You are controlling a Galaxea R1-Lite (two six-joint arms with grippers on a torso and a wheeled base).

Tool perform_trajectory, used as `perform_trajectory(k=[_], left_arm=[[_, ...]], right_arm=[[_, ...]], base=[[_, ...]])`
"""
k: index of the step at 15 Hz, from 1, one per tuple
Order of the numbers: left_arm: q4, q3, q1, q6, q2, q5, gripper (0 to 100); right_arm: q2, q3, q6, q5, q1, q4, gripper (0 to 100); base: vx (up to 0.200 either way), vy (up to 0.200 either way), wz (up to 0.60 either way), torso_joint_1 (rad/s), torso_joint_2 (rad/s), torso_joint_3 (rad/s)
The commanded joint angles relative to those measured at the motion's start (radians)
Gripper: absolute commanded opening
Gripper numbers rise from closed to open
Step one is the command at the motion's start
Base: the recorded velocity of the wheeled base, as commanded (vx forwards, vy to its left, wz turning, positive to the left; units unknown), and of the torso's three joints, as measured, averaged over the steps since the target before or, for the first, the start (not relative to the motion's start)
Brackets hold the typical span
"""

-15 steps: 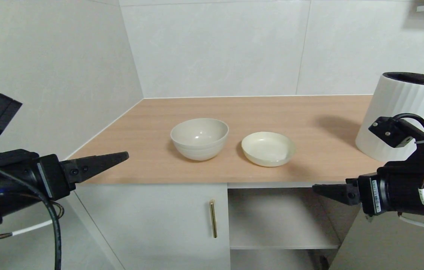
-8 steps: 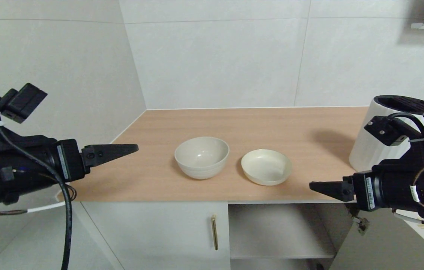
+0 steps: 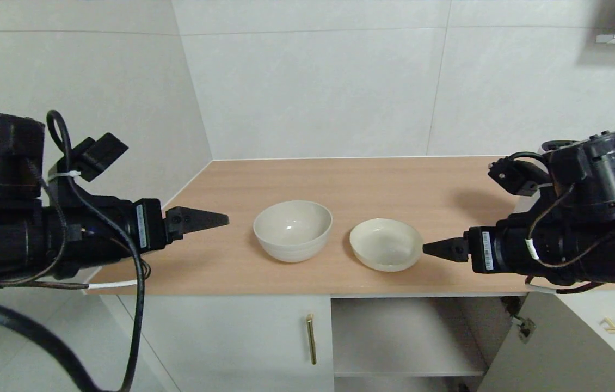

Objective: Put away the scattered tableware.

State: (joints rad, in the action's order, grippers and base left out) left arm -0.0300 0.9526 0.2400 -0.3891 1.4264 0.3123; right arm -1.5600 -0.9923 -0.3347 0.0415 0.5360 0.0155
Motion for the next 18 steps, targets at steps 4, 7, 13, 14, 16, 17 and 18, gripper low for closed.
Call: perform_trajectory(k=[4,7,13,14,16,17,18], left_arm=[[0.010,0.089,0.079,-0.185,0.177,-0.156,100],[0.018,0.120,0.097,-0.243,0.246,-0.170,100],[0.018,0.149,0.107,-0.280,0.345,-0.176,100],[0.018,0.150,0.107,-0.290,0.352,-0.176,100],[0.045,0.157,0.107,-0.313,0.378,-0.177,100],[0.048,0.155,0.107,-0.321,0.387,-0.179,100],[0.050,0.155,0.107,-0.324,0.393,-0.185,100]], right_arm=[[-0.207,-0.097,-0.096,0.123,0.004,-0.057,100],[-0.235,-0.094,-0.103,0.129,0.002,-0.091,100],[-0.233,-0.091,-0.110,0.127,0.002,-0.091,100],[-0.233,-0.089,-0.110,0.127,0.002,-0.091,100],[-0.233,-0.088,-0.110,0.127,0.002,-0.091,100],[-0.233,-0.088,-0.110,0.127,0.002,-0.091,100],[-0.233,-0.086,-0.110,0.127,0.004,-0.091,100]], base=[[0.000,0.000,0.00,0.000,0.00,0.000],[0.000,0.000,0.00,0.000,0.00,0.000],[0.000,0.000,0.00,0.000,0.00,0.000],[0.000,0.000,0.00,0.000,0.00,0.000],[0.000,0.000,0.00,0.000,0.00,0.000],[0.000,0.000,0.00,0.000,0.00,0.000],[0.000,0.000,0.00,0.000,0.00,0.000]])
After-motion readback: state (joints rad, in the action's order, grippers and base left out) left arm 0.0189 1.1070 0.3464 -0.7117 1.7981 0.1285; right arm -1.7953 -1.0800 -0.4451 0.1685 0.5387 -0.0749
